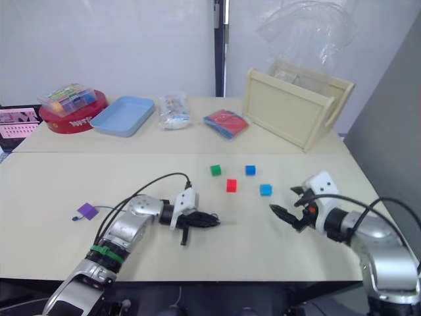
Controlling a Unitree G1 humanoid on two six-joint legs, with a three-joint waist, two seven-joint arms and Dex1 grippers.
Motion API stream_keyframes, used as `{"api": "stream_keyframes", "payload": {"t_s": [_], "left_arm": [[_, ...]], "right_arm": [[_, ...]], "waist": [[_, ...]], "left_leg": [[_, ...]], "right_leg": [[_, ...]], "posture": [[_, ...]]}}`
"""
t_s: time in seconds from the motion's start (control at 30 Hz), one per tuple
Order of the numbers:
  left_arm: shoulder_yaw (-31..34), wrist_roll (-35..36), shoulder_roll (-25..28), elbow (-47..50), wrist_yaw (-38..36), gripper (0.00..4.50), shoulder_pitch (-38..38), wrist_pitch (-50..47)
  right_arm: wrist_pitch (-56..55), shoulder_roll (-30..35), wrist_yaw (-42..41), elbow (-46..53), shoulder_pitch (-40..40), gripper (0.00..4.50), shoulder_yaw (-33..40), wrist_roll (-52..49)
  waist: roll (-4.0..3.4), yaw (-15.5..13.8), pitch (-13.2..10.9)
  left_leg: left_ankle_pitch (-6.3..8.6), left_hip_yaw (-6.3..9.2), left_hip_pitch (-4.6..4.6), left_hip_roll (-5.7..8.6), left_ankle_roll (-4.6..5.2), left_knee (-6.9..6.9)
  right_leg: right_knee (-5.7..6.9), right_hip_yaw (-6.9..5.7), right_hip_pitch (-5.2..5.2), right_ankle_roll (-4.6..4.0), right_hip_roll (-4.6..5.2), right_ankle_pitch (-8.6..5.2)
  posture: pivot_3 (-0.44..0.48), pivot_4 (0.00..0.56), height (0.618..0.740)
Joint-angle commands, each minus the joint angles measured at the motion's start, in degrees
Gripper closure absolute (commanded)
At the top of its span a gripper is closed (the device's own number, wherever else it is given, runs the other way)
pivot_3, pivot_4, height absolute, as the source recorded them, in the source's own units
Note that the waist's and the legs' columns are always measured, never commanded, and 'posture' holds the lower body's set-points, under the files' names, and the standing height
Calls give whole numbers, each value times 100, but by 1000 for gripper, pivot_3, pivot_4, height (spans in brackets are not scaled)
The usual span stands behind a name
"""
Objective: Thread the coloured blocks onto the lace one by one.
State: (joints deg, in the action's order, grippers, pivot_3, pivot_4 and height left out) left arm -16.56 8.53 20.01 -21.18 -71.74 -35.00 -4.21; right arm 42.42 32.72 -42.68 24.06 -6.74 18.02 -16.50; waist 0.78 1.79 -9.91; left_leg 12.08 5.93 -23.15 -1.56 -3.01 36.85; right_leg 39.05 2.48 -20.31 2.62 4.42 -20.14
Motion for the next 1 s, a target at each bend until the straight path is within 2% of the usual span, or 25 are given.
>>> {"api": "stream_keyframes", "payload": {"t_s": [0.03,0.33,0.57,0.73,0.9,1.0], "left_arm": [[62,119,25,190,-80,4500,-29,-50],[-34,-16,266,450,-57,4500,216,-26],[-46,-38,371,733,25,4500,412,-195],[-34,-7,393,869,62,4500,454,-283],[-80,-14,366,842,35,4500,437,-269],[-144,-4,300,802,-7,4500,437,-248]], "right_arm": [[-502,-407,814,-113,-81,39,-229,313],[-1003,-1160,1866,-1459,-867,39,-1000,780],[-1504,-1679,2448,-2552,-1566,39,-1178,928],[-1571,-1898,2686,-2517,-1487,1518,-1211,877],[-1277,-2041,2727,-1607,-1031,3238,-1334,717],[-732,-2065,2755,-563,-542,3286,-1385,549]], "waist": [[0,41,0],[-5,82,0],[-6,77,0],[-6,68,0],[-8,70,1],[-10,68,1]], "left_leg": [[0,0,1,0,0,0],[0,2,3,-2,0,-5],[-1,1,0,-2,-1,-6],[-1,2,-2,-2,-2,-7],[-1,2,-1,-3,-1,-8],[-1,2,-3,-3,-1,-9]], "right_leg": [[1,0,0,0,0,0],[4,0,-4,0,-3,0],[4,1,-6,0,-1,0],[5,1,-8,0,-2,0],[7,1,-9,0,-3,0],[7,3,-12,0,-3,0]], "posture": [[0,150,740],[0,150,740],[0,150,740],[0,150,740],[0,150,740],[0,150,740]]}}
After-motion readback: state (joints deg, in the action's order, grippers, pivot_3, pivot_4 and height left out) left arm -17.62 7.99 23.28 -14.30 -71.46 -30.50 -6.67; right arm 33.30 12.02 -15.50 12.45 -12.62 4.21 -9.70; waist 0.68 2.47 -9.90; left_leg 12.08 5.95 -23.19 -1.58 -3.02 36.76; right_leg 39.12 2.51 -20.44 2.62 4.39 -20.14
